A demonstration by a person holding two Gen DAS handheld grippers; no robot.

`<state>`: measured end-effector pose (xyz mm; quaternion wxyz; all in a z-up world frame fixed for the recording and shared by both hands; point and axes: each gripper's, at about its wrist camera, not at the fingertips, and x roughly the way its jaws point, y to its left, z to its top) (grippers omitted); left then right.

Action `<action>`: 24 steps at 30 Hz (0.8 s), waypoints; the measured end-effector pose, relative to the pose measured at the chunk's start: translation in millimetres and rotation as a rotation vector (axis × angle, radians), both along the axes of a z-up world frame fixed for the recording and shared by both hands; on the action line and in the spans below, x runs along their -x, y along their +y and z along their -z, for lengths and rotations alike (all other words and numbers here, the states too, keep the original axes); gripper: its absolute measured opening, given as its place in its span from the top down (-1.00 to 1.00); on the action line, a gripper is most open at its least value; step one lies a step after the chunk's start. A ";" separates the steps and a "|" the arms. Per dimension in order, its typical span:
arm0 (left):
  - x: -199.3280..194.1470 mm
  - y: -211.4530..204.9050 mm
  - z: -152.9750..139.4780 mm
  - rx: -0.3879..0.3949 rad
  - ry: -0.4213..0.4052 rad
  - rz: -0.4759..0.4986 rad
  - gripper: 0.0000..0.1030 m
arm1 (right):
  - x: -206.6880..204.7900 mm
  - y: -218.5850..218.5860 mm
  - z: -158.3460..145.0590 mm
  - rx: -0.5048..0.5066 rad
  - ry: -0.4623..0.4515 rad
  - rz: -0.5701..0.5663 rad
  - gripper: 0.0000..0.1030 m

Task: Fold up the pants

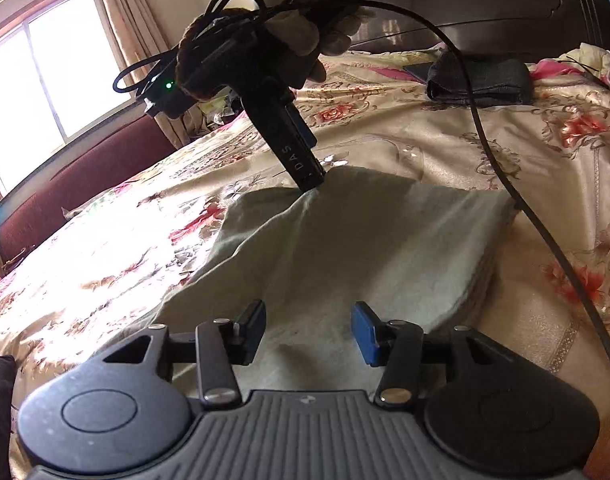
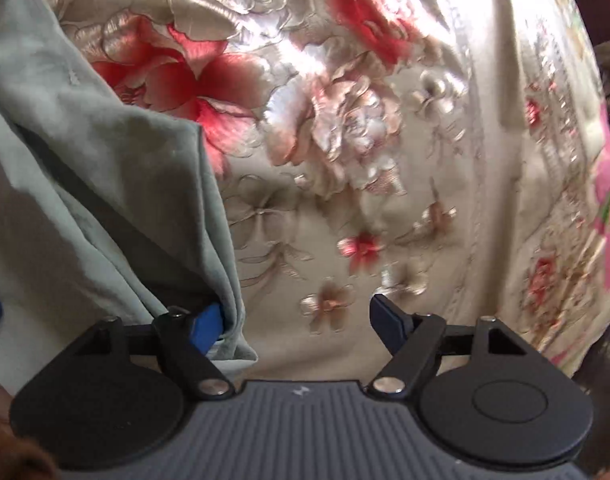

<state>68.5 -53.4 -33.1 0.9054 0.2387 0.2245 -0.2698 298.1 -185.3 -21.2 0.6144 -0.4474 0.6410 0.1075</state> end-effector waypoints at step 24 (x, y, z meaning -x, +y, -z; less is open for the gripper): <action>-13.9 -1.2 8.1 -0.001 0.053 -0.065 -0.49 | -24.4 -21.6 -23.2 -0.176 -0.075 0.205 -0.44</action>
